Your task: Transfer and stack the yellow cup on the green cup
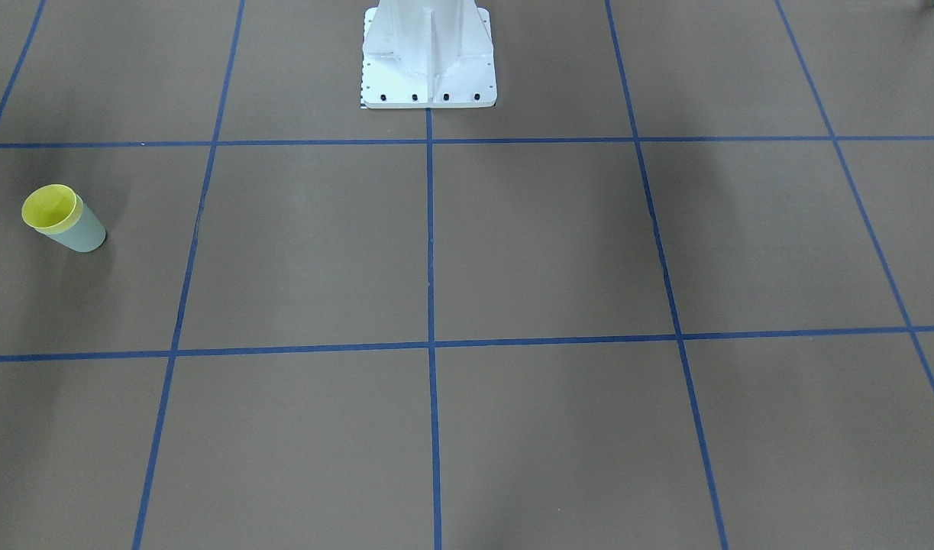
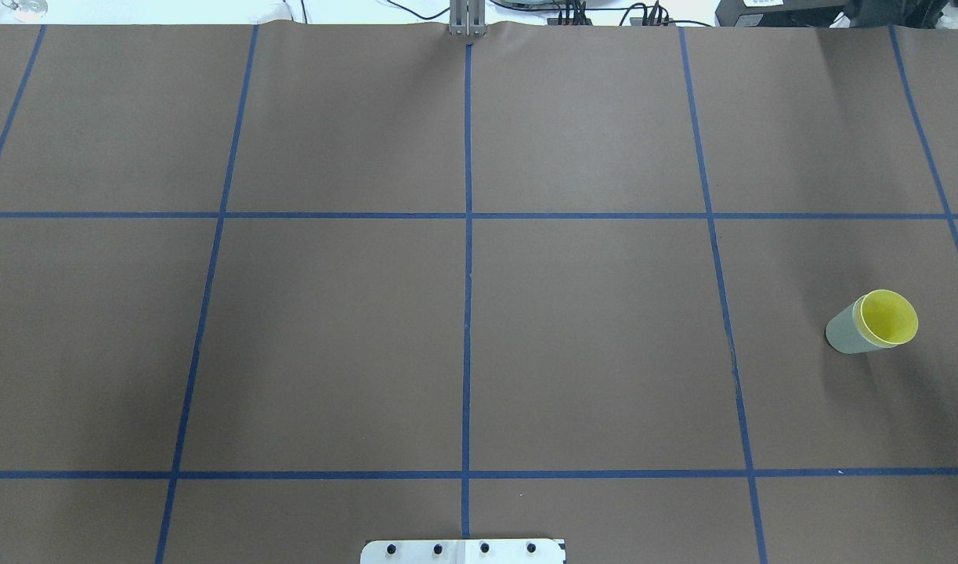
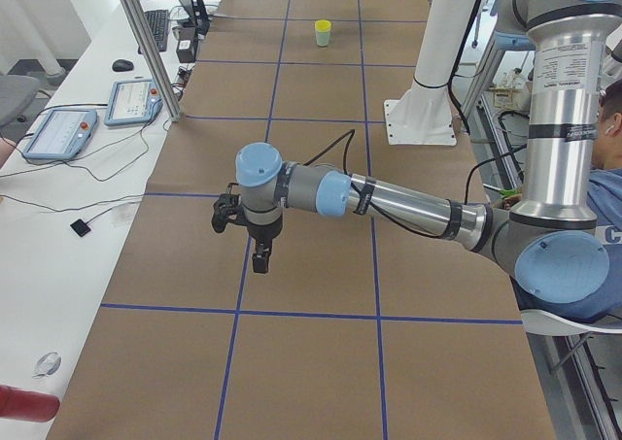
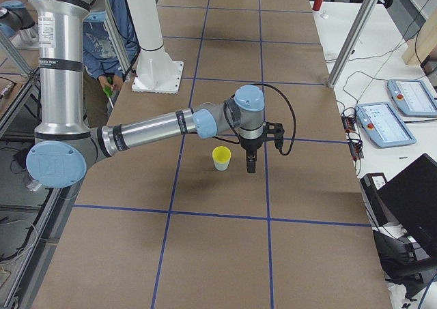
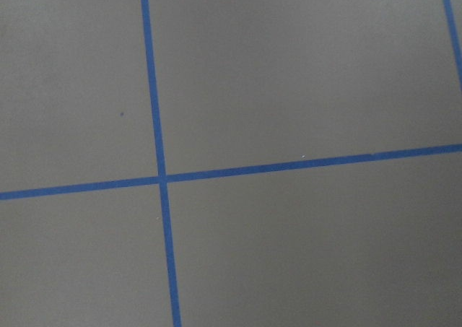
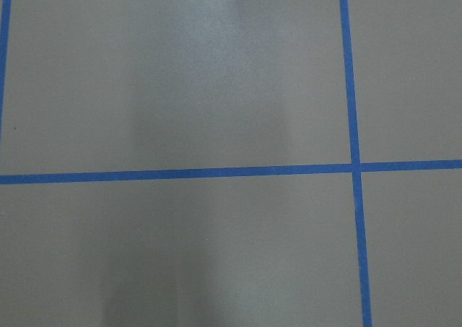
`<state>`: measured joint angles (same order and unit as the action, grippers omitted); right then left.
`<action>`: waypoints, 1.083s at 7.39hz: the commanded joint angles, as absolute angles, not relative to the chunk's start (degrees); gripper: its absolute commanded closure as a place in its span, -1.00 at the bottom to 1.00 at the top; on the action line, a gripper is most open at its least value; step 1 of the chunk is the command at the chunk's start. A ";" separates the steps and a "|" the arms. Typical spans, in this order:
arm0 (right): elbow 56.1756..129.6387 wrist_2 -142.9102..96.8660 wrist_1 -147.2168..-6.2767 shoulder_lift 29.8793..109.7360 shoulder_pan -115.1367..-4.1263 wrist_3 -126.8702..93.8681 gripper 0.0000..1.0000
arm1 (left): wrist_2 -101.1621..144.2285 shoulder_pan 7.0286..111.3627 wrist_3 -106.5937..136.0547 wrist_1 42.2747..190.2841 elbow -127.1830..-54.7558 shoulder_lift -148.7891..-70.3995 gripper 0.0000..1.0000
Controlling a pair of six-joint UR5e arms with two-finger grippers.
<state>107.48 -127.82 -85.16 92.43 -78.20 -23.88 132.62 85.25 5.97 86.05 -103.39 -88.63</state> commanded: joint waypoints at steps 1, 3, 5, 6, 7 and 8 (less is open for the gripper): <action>105.91 -127.97 -86.39 92.63 -80.85 -21.45 -0.99 | 132.19 85.25 5.98 86.48 -102.12 -87.72 -1.00; 105.91 -128.06 -92.25 92.38 -82.61 -15.24 -0.99 | 132.19 85.17 5.97 87.79 -101.16 -87.63 -1.00; 105.39 -131.81 -93.60 92.72 -82.88 -14.33 -0.99 | 132.01 85.25 5.71 88.77 -101.34 -87.10 -1.00; 104.77 -132.27 -93.69 92.90 -82.88 -14.24 -0.99 | 132.01 85.34 5.80 88.77 -101.60 -86.84 -1.00; 103.63 -132.62 -93.60 92.99 -82.97 -12.41 -0.99 | 131.75 85.52 5.71 88.51 -101.34 -86.75 -1.00; 103.01 -132.71 -93.69 93.08 -82.97 -9.96 -0.99 | 131.92 85.69 5.71 88.42 -101.51 -86.49 -1.00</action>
